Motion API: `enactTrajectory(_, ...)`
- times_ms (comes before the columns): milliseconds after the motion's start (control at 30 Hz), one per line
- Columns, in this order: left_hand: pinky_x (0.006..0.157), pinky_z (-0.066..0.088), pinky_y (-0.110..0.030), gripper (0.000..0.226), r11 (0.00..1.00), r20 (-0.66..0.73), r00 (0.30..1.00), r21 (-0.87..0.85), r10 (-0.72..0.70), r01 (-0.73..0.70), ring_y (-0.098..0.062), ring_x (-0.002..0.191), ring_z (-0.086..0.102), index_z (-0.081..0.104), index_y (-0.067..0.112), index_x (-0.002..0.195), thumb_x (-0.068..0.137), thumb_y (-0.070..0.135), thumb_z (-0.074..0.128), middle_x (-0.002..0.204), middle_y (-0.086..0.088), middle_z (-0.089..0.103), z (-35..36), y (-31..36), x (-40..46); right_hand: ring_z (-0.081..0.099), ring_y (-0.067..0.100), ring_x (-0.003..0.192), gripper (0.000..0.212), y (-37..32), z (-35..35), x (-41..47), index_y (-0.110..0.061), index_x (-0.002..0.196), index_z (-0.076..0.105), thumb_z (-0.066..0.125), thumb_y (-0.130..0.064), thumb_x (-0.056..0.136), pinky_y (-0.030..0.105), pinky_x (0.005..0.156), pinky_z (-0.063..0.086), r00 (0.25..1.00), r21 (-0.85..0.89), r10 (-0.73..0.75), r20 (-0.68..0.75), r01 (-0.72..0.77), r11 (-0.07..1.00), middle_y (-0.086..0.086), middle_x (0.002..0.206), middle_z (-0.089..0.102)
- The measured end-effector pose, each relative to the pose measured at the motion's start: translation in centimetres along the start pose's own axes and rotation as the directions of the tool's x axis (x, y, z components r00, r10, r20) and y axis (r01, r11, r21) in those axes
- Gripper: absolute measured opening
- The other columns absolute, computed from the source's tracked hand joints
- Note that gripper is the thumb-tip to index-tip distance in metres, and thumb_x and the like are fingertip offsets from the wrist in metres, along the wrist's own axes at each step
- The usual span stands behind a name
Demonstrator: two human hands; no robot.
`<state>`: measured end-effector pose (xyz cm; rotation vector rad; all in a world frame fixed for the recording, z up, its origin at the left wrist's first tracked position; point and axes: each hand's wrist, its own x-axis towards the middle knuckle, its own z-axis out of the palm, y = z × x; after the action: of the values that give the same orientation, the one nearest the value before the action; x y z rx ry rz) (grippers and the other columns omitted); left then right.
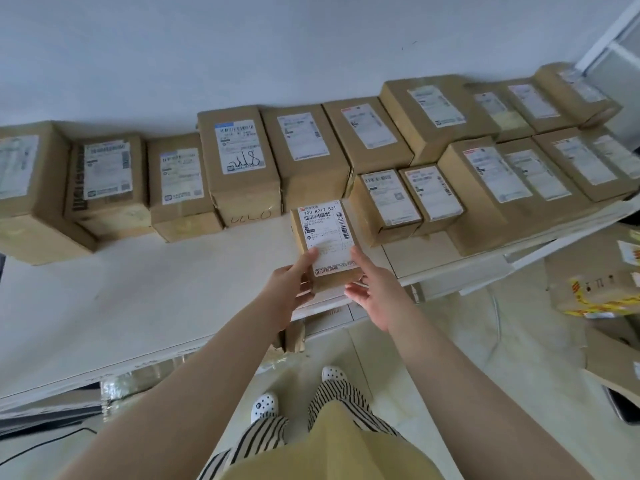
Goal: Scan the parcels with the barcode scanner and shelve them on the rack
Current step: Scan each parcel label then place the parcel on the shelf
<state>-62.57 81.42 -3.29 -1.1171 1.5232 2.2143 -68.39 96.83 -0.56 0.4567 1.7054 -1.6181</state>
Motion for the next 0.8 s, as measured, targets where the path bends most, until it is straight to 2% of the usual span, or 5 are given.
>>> enactTrajectory(233,0.103,0.05,-0.038,0.036,0.998,-0.15,0.988,-0.06,-0.038,0.029,-0.02,0.1,0.063,0.064,0.012,0.109,0.098,0.046,0.059,0.105,-0.005,0.07,6.6,2.1,3.4,0.06,0.023,0.12,0.053,-3.3,-3.1,4.8,-0.005,0.12,0.06,0.082,-0.029,0.077,0.038,0.114,0.041,0.992,0.277,0.111,0.06,-0.123,0.953,0.011,0.114,0.071)
enactTrajectory(400,0.106,0.043,-0.041,0.038,0.996,-0.305,0.952,-0.086,-0.02,-0.006,-0.025,0.112,0.059,0.058,0.016,0.118,0.1,0.049,0.053,0.116,-0.007,0.066,9.3,3.2,5.4,0.062,0.016,0.109,0.028,-5.1,-3.0,6.0,-0.006,0.111,0.063,0.075,-0.016,0.088,0.031,0.11,0.044,0.989,0.421,0.138,0.052,-0.147,0.895,0.005,0.105,0.067)
enactTrajectory(567,0.107,0.046,-0.045,0.039,0.999,-0.427,0.904,-0.042,-0.025,0.008,-0.03,0.115,0.059,0.06,0.021,0.112,0.099,0.056,0.05,0.123,-0.011,0.064,9.5,3.5,6.7,0.06,0.012,0.084,0.047,-5.7,-2.9,7.3,-0.006,0.128,0.06,0.078,-0.018,0.086,0.032,0.106,0.047,0.989,0.37,0.146,0.025,-0.145,0.918,0.002,0.099,0.065)
enactTrajectory(700,0.094,0.05,-0.04,0.033,1.0,-0.435,0.9,0.013,0.03,-0.027,-0.025,0.1,0.059,0.062,0.017,0.106,0.101,0.049,0.054,0.113,-0.01,0.067,9.7,3.8,7.1,0.053,0.021,0.104,0.038,-6.0,-3.3,8.0,-0.016,0.118,0.059,0.079,-0.024,0.086,0.037,0.102,0.051,0.987,0.27,0.159,-0.004,-0.152,0.951,0.002,0.126,0.06)
enactTrajectory(800,0.075,0.045,-0.031,0.039,0.993,-0.43,0.897,0.091,0.103,-0.071,-0.021,0.093,0.06,0.065,0.014,0.116,0.094,0.046,0.066,0.109,-0.005,0.069,10.0,3.3,7.1,0.058,0.023,0.11,0.026,-5.9,-3.0,8.3,-0.02,0.103,0.058,0.078,-0.02,0.087,0.039,0.101,0.052,0.99,0.269,0.14,-0.019,-0.13,0.954,0.003,0.127,0.063)
